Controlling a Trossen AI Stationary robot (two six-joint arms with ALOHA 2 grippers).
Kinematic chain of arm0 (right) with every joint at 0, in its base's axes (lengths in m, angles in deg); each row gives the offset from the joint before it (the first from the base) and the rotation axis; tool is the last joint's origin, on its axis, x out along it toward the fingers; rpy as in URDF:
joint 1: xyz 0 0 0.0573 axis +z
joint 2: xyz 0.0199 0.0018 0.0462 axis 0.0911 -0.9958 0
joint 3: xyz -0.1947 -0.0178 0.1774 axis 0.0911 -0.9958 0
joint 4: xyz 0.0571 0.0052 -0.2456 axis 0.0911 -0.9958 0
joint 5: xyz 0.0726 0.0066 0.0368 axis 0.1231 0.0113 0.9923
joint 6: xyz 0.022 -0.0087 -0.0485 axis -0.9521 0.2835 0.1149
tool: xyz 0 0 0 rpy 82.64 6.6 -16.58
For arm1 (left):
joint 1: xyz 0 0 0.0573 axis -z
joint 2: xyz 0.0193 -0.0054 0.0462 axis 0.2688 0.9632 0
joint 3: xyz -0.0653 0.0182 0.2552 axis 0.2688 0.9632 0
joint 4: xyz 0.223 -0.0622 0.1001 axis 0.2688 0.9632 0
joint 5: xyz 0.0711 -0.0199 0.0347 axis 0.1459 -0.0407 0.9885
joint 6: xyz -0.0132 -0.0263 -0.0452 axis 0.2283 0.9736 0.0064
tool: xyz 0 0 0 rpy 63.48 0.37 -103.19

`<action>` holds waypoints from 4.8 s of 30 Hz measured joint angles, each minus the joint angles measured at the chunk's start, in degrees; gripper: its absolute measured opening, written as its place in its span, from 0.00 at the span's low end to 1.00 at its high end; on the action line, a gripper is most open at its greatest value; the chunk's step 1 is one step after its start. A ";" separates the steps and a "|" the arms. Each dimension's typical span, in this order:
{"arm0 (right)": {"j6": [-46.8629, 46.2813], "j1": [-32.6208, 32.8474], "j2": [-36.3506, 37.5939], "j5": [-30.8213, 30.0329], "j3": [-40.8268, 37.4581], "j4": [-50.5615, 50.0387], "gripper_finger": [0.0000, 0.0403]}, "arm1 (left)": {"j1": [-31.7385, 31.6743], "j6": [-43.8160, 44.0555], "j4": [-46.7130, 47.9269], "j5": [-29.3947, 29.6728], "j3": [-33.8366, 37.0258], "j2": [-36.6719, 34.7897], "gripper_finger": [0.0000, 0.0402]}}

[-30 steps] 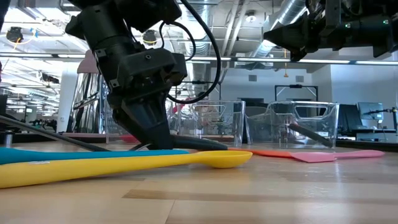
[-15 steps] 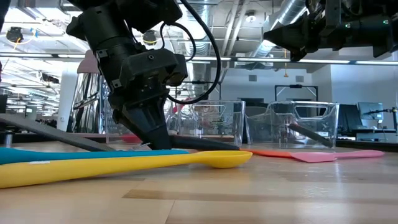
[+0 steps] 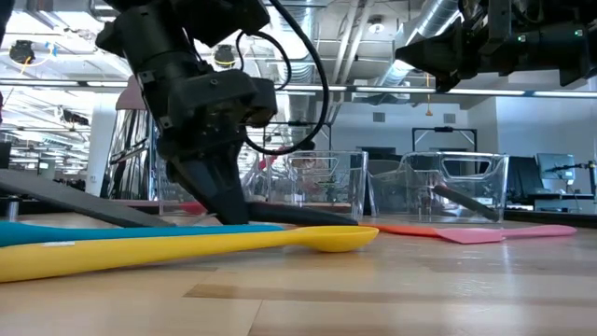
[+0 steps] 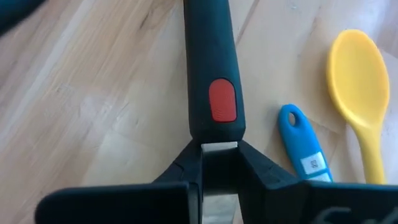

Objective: Pick & Place Kitchen Items
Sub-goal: Put the black spatula into the right transparent bin

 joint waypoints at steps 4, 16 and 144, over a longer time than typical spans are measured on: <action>0.00 0.00 0.00 0.00 0.00 -0.04 0.00 | 0.00 -2.28 -0.03 -0.05 0.00 -2.14 0.09; 0.00 0.00 0.00 0.00 0.00 -0.02 0.00 | -0.02 -5.53 0.81 2.11 -0.09 -10.89 0.09; 34.03 14.76 -40.94 -40.12 41.20 -27.42 0.36 | -7.13 -9.41 2.57 2.26 -0.24 -23.61 0.08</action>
